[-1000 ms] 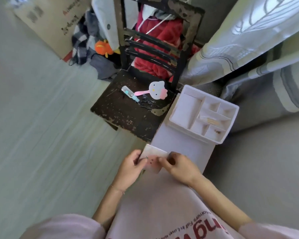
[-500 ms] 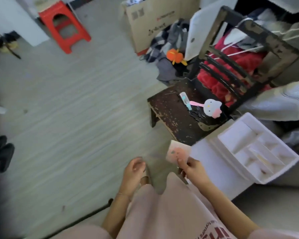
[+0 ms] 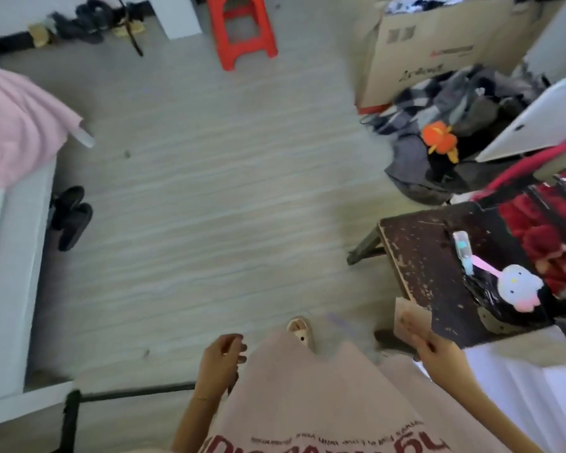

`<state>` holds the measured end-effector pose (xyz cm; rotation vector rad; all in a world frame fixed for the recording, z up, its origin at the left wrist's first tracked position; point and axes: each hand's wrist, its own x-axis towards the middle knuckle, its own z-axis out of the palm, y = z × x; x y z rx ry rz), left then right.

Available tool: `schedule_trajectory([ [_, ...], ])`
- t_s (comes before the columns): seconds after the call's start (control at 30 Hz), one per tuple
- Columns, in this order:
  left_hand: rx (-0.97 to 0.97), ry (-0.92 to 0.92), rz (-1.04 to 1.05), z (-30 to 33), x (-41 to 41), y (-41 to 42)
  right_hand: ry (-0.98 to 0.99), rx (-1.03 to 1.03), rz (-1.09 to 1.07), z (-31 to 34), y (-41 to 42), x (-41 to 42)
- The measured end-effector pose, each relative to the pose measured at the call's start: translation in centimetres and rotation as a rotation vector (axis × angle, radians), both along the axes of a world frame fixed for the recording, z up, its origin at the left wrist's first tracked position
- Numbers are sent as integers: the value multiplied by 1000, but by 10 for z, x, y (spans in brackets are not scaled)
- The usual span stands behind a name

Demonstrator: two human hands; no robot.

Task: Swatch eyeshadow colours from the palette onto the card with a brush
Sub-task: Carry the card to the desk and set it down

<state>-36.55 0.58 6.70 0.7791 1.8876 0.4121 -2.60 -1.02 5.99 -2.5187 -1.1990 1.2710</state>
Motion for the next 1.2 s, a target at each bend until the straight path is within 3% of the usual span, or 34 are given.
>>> schedule_trajectory([
  [0.3,11,-21,-26,-2,-47,118,24,119,75,6,137,-69],
  [0.5,-19,-64,-37,-9,-48,196,26,64,49,-3,213,-73],
  [0.73,-79,-40,147,-8,-73,295,49,43,115,-6,364,-81],
  [0.87,-16,-16,242,2,-89,368,85,54,232,-4,457,-96],
  [1.03,31,-23,330,7,-110,441,114,52,396,2,564,-132],
  [1.2,-27,-37,450,-4,-138,487,149,28,403,-2,646,-175],
])
